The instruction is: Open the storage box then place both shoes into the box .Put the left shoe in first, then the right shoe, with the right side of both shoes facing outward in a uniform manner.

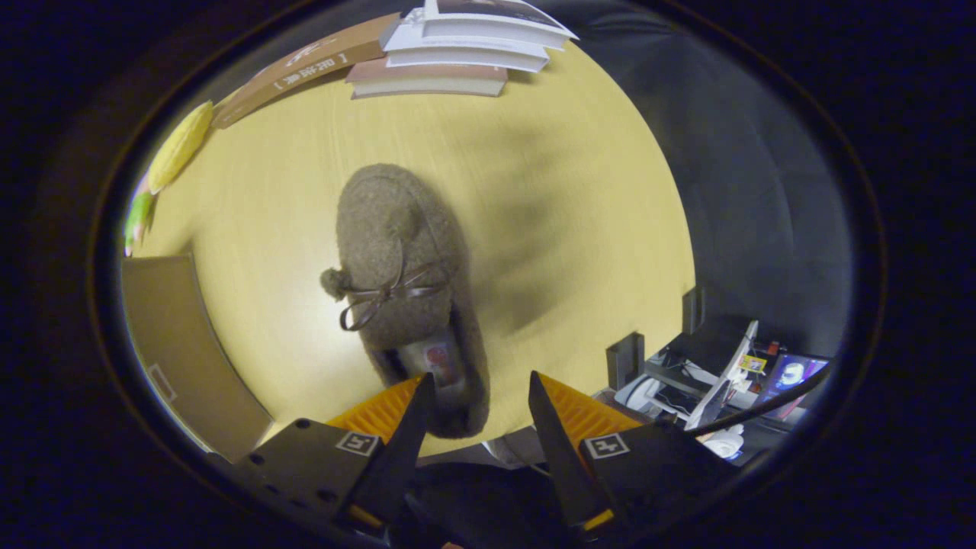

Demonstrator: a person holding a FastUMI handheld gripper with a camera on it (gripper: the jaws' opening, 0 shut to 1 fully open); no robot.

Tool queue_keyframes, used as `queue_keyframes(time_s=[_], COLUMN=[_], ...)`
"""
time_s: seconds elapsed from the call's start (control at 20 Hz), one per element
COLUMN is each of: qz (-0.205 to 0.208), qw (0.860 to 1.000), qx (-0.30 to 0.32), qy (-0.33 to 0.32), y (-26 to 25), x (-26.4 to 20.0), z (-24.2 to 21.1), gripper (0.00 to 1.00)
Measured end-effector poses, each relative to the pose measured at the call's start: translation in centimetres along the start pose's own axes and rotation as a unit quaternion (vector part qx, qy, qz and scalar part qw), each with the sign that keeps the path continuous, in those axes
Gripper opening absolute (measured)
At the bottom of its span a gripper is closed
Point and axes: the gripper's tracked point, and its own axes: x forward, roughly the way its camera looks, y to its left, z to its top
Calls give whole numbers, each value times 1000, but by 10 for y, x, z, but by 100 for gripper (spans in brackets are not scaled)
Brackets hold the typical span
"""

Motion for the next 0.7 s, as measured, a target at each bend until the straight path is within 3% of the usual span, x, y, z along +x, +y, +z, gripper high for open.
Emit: queue_keyframes(time_s=[0.55, 0.7], qz=[86, 95], qw=[996, 995], qx=[-18, -21], qy=[13, 6], y=[20, 20], x=[46, 48], z=[4, 4], gripper=[43, 28])
